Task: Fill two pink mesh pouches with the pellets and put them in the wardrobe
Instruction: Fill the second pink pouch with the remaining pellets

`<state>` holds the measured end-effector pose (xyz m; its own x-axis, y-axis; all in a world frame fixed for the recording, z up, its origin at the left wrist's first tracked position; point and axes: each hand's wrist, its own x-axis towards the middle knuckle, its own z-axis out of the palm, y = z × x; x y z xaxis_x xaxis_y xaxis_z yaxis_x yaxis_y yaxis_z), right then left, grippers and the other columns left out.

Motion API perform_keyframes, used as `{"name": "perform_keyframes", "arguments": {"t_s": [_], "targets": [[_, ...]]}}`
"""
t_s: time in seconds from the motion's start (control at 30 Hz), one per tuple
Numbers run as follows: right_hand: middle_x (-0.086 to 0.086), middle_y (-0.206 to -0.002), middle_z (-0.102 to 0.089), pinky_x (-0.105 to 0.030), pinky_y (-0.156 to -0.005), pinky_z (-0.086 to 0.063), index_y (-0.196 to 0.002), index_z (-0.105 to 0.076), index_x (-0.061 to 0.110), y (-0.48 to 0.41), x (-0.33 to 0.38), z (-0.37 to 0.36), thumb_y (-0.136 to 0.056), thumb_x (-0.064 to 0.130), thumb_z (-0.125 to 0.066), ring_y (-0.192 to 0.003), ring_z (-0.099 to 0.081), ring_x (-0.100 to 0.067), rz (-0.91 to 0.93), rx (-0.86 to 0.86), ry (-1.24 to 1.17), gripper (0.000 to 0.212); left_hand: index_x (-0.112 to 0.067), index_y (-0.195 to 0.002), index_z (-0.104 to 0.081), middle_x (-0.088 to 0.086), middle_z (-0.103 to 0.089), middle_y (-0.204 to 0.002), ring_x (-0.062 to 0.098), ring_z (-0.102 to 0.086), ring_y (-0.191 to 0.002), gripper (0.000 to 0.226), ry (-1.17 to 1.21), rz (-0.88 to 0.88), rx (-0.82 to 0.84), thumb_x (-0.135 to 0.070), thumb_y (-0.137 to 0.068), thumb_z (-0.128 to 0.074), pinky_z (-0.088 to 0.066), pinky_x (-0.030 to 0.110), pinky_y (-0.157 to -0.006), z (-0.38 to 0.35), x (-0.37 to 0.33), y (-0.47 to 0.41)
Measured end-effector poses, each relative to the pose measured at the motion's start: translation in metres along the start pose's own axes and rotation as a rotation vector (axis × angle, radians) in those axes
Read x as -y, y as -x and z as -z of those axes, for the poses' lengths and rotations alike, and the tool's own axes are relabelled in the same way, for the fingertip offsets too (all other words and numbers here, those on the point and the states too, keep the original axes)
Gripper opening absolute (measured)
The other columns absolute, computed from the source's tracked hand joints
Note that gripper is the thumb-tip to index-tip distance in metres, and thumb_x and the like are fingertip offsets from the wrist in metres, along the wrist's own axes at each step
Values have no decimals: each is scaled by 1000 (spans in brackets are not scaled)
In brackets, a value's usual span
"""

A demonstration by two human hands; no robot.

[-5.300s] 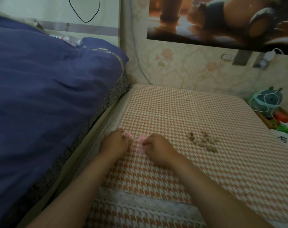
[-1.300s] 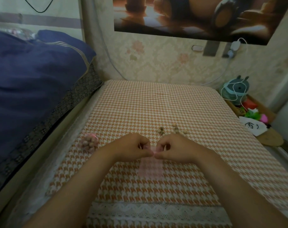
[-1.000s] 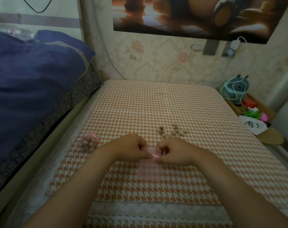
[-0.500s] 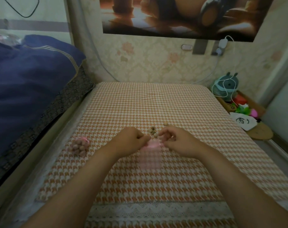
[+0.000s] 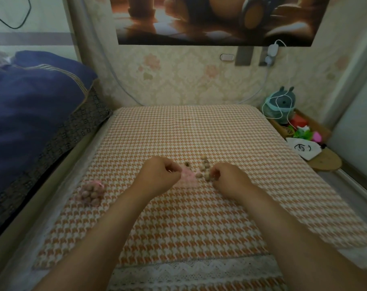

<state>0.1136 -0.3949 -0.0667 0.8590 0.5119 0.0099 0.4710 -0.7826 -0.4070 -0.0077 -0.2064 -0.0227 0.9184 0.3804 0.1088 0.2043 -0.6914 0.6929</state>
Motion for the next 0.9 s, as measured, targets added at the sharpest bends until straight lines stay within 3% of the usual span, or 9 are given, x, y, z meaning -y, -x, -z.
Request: {"name": "perform_keyframes", "arguments": {"t_s": [0.2,0.3,0.4,0.47,0.57,0.6,0.67,0.8,0.9], "targets": [[8,-95,-65,-31,-73,-52,-94,-65,31,-6,3,-3,-93,21,-61,-89,-63,-16,-36,-31,-15,11,-24,-89,-76,-14,-67,-80,1,-62,-71,8,-28,-56,42,-22,-85,-69,-42,7,-54,-4,2,1],[11,-94,-67,-30,-79,-54,-96,-69,27,-3,14,10,-89,25,-68,-89,-65,-10,3,-150,-215,8,-23,-95,-76,-14,-68,-89,1,-64,-72,13,-44,-49,65,-26,-83,-71,-45,9,-55,-4,4,1],[13,-89,-70,-16,-62,-49,-94,-72,25,10,39,28,-86,24,-76,-63,-63,4,118,-211,-470,9,-27,-100,-74,-13,-70,-93,1,-65,-71,19,-49,-46,79,-30,-81,-72,-46,7,-54,-5,3,0],[17,-85,-71,-18,-59,-50,-91,-74,29,19,52,34,-82,25,-79,-56,-58,2,187,-211,-512,11,-26,-105,-74,-14,-69,-98,-4,-61,-72,23,-60,-79,83,-31,-82,-71,-40,3,-55,-6,2,0],[28,-78,-68,-17,-58,-46,-89,-75,33,28,60,31,-82,31,-79,-57,-57,1,274,-168,-433,8,-27,-101,-74,-8,-72,-92,3,-65,-69,21,-34,-106,80,-29,-81,-71,-51,18,-59,-6,-1,0],[29,-79,-68,-15,-60,-45,-90,-74,35,30,61,30,-83,34,-78,-61,-58,4,296,-153,-387,7,-28,-98,-75,-5,-73,-87,9,-68,-68,18,-19,-112,80,-27,-81,-71,-56,27,-62,-5,-1,1],[26,-85,-68,-13,-66,-41,-94,-75,37,29,60,26,-86,40,-75,-74,-58,12,334,-146,-281,9,-26,-97,-76,-3,-74,-88,11,-68,-69,17,-18,-133,71,-24,-82,-69,-57,32,-67,-5,-2,3],[20,-92,-64,-17,-70,-43,-97,-77,35,22,59,22,-87,38,-73,-78,-56,6,348,-135,-261,11,-22,-107,-74,-10,-71,-105,-1,-59,-77,25,-22,-130,83,-28,-84,-70,-45,13,-67,-3,2,2],[17,-98,-65,-13,-67,-44,-98,-76,31,15,53,25,-91,25,-72,-72,-56,6,274,-220,-388,11,-23,-108,-73,-13,-68,-103,-1,-61,-77,25,-20,-78,69,-30,-84,-69,-42,9,-61,-2,5,2]]}}
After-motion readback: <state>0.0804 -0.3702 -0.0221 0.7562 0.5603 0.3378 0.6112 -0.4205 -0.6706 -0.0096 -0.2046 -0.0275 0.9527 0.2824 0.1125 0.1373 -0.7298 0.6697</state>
